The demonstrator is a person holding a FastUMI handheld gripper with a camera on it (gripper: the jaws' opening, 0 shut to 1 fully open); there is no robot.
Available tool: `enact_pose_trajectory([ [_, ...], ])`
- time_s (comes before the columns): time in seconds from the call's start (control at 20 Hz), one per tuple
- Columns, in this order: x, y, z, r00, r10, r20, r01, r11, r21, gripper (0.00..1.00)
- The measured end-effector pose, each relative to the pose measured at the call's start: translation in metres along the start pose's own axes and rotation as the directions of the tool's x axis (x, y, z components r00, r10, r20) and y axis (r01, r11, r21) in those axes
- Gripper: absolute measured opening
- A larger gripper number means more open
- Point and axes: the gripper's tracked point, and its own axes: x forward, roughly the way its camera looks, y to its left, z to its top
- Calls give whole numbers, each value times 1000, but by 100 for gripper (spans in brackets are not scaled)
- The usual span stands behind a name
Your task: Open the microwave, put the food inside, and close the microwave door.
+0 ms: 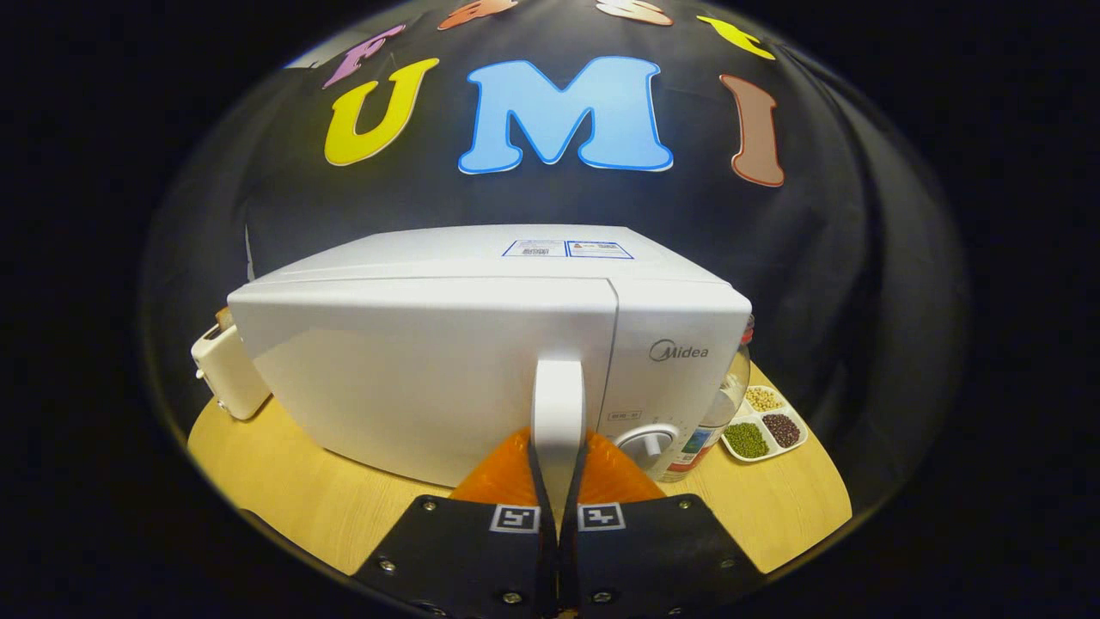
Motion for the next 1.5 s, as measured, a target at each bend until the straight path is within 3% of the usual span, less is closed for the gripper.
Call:
enact_pose_trajectory([
  [0.2, -1, 1, -2, 1000, -13, -1, 13, 1000, -23, 2],
  [0.35, -29, 6, -12, 999, -11, 40, 14, 997, -75, 2],
  [0.55, -52, 15, -27, 1000, -18, -3, 18, 999, -32, 2],
  [1.1, -133, 69, -64, 998, 50, -22, -50, 999, 5, 4],
  [1.5, -180, 123, -85, 990, 134, 48, -133, 991, -26, 9],
])
